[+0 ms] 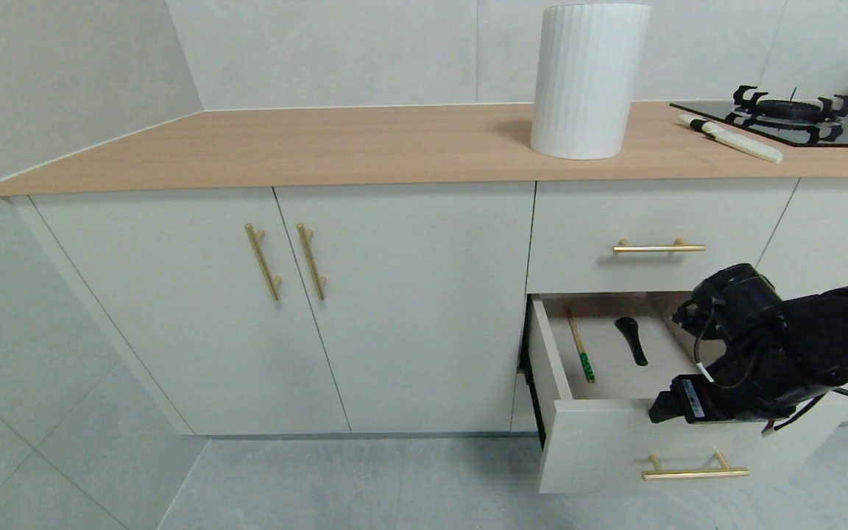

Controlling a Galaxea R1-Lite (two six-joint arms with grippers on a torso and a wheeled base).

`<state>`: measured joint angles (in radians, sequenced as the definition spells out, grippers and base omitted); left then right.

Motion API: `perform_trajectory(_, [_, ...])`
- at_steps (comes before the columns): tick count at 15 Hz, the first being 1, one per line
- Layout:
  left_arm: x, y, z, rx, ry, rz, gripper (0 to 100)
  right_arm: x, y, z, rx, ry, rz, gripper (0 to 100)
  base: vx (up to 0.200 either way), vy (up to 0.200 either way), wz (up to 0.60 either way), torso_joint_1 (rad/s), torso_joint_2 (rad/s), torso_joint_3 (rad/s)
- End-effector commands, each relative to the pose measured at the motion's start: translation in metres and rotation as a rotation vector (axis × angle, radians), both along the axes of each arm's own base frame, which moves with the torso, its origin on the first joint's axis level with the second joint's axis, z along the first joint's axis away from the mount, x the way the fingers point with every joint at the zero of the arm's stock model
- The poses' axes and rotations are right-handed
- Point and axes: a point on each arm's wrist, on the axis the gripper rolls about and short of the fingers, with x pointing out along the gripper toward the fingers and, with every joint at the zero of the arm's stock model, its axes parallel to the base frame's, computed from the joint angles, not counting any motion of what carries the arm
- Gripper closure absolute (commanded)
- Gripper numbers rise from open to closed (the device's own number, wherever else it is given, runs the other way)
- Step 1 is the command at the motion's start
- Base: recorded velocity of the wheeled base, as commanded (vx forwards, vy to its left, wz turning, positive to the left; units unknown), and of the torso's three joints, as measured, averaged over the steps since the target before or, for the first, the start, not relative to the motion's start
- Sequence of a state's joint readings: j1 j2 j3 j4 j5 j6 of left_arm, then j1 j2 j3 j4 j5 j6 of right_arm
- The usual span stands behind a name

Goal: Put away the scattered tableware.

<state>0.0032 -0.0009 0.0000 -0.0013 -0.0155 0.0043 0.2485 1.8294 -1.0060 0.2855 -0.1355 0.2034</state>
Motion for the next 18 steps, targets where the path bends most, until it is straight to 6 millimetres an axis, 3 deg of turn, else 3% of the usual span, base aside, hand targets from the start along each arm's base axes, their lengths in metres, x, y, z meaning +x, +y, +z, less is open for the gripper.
perform_trajectory(1, [0.0, 0.0, 0.0, 0.0, 0.001, 0.0, 0, 0.017, 0.002, -0.007, -0.004, 0.006, -0.003, 0, 0.0, 0.0, 0.0, 0.0, 0.0, 0.0])
perform_trajectory(8, [0.0, 0.0, 0.0, 0.0, 0.001, 0.0, 0, 0.063, 0.001, -0.013, 0.017, -0.077, -0.039, 0, 0.0, 0.0, 0.0, 0.0, 0.0, 0.0])
perform_trajectory(13, [0.0, 0.0, 0.0, 0.0, 0.001, 0.0, 0, 0.086, 0.001, -0.022, 0.039, -0.193, -0.048, 0, 0.0, 0.0, 0.0, 0.0, 0.0, 0.0])
perform_trajectory(18, [0.0, 0.0, 0.0, 0.0, 0.001, 0.0, 0, 0.12, -0.009, -0.016, 0.046, -0.308, -0.074, 0, 0.0, 0.0, 0.0, 0.0, 0.0, 0.0])
